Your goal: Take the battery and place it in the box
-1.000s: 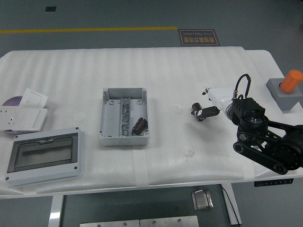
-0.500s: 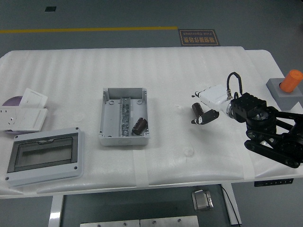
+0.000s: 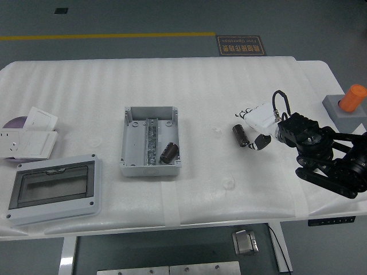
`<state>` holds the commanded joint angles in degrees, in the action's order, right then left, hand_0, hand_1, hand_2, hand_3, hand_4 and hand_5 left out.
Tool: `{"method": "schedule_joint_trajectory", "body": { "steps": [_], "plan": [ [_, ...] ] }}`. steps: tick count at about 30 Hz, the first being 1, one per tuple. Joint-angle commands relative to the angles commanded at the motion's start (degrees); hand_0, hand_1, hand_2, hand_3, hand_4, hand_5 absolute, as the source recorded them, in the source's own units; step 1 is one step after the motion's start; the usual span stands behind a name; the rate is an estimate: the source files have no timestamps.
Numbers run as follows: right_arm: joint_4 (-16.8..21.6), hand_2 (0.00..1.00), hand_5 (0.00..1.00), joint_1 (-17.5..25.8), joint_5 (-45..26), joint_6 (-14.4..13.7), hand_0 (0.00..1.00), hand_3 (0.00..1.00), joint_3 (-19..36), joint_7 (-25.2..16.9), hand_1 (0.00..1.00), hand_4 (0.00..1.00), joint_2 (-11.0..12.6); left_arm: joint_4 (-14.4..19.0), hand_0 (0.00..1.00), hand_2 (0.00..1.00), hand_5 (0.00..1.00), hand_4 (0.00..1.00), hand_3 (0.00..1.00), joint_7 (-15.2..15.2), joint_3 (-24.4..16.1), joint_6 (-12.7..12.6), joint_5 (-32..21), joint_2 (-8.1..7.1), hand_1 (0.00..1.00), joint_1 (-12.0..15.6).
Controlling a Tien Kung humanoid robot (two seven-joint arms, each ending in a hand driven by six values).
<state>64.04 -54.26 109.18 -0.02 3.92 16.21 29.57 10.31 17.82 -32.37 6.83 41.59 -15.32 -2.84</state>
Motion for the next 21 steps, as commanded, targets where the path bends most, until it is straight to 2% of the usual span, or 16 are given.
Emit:
{"method": "schedule_joint_trajectory", "body": {
  "steps": [10, 11, 21],
  "plan": [
    [-0.4, 0.99, 0.282, 0.0, -1.6, -1.5, 0.58, 0.998, -1.1, -1.0, 0.729, 0.788, -0.5, 0.0, 0.665, 0.564, 0.447, 0.515, 0.584, -0.1, 0.0, 0.0, 0.1, -0.03, 0.683, -0.1],
    [-0.4, 0.953, 0.288, -0.1, -1.8, -1.6, 0.571, 0.998, -1.2, -1.1, 0.721, 0.777, -0.5, 0.0, 0.665, 0.565, 0.45, 0.515, 0.583, -0.1, 0.0, 0.0, 0.0, -0.03, 0.682, -0.2],
    [-1.2, 0.927, 0.295, 0.1, -3.5, -2.6, 0.571, 0.998, -1.9, -2.0, 0.718, 0.757, -0.7, 0.0, 0.665, 0.565, 0.451, 0.516, 0.583, 0.0, -0.2, -0.1, 0.3, -0.08, 0.682, -0.2]
  ]
}}
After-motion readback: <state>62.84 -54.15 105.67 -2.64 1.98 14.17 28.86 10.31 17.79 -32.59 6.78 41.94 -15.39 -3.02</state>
